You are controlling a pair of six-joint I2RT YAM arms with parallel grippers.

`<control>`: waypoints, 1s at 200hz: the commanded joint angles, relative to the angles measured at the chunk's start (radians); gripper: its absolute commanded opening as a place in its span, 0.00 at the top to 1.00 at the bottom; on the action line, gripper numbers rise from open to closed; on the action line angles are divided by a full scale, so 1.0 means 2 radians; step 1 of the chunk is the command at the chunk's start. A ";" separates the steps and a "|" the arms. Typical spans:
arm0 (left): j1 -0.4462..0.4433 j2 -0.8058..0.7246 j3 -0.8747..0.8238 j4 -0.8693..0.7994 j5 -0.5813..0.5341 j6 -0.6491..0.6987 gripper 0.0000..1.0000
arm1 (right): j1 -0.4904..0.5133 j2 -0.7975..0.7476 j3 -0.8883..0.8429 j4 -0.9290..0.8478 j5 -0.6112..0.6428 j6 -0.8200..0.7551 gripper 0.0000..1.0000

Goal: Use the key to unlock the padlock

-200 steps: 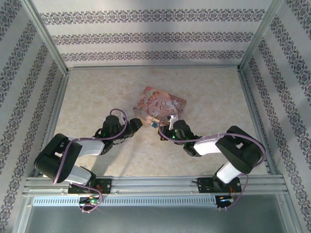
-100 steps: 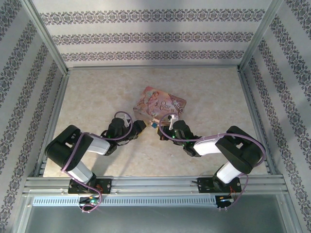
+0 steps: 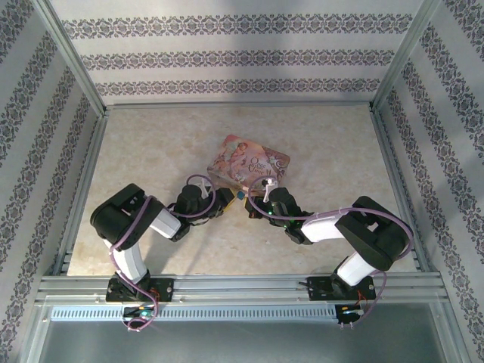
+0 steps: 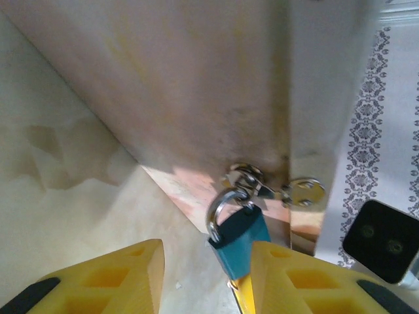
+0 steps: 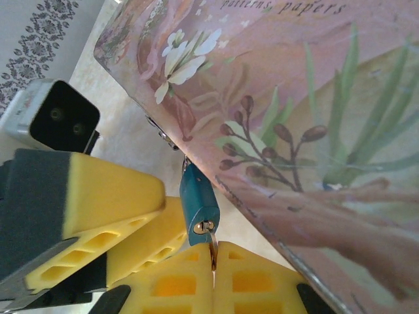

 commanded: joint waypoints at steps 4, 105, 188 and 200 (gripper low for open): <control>-0.007 0.029 0.011 0.073 -0.009 -0.025 0.62 | 0.009 -0.001 0.011 0.002 -0.009 0.012 1.00; -0.009 0.029 0.017 0.070 -0.024 -0.024 0.62 | 0.016 0.003 0.012 0.002 -0.010 0.027 1.00; -0.017 0.020 0.029 0.042 -0.031 -0.016 0.59 | 0.020 0.003 0.014 0.004 -0.008 0.029 1.00; -0.018 0.023 0.030 0.043 -0.032 -0.018 0.59 | 0.020 0.003 0.015 0.004 -0.008 0.031 1.00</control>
